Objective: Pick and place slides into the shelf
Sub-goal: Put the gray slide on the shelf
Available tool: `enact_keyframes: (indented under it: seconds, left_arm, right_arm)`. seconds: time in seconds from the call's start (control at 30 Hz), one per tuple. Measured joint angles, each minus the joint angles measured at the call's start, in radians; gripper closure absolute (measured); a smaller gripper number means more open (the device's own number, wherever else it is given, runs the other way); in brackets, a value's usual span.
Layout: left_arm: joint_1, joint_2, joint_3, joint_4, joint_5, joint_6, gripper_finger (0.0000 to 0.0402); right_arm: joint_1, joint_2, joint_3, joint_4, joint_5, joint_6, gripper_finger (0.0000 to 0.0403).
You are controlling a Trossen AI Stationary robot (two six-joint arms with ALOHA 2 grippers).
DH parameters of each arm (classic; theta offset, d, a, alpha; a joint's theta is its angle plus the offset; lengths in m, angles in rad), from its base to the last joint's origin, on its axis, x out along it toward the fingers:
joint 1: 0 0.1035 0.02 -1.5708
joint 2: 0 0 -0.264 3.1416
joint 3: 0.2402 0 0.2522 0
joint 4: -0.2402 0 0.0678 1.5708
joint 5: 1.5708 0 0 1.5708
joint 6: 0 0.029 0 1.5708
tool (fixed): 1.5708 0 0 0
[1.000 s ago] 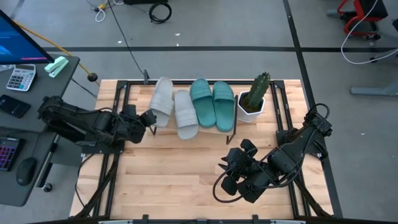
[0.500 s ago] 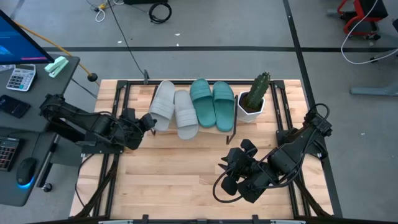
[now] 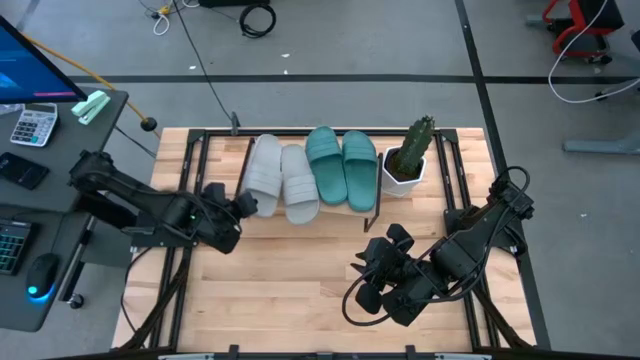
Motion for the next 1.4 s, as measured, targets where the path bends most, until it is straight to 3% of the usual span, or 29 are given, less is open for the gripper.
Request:
enact_keyframes:
  seconds: [0.43, 0.97, 1.17, 1.4]
  left_arm:
    - [-0.018, -0.001, 0.0, -0.102, 0.016, 0.053, 0.0275]
    - [-0.017, 0.0, 0.0, -0.071, 0.008, 0.084, 0.0158]
    - [-0.016, 0.0, 0.0, 0.015, -0.008, 0.167, 0.0171]
    - [-0.016, 0.002, 0.0, 0.003, 0.006, 0.166, 0.0249]
  right_arm:
    - [0.001, 0.0, 0.0, 0.007, -0.007, 0.0, 0.0289]
    - [0.001, 0.0, 0.0, 0.007, -0.007, -0.009, 0.0289]
    - [0.001, 0.0, 0.0, 0.007, -0.007, -0.01, 0.0289]
    - [0.001, 0.0, 0.0, 0.007, -0.007, -0.005, 0.0289]
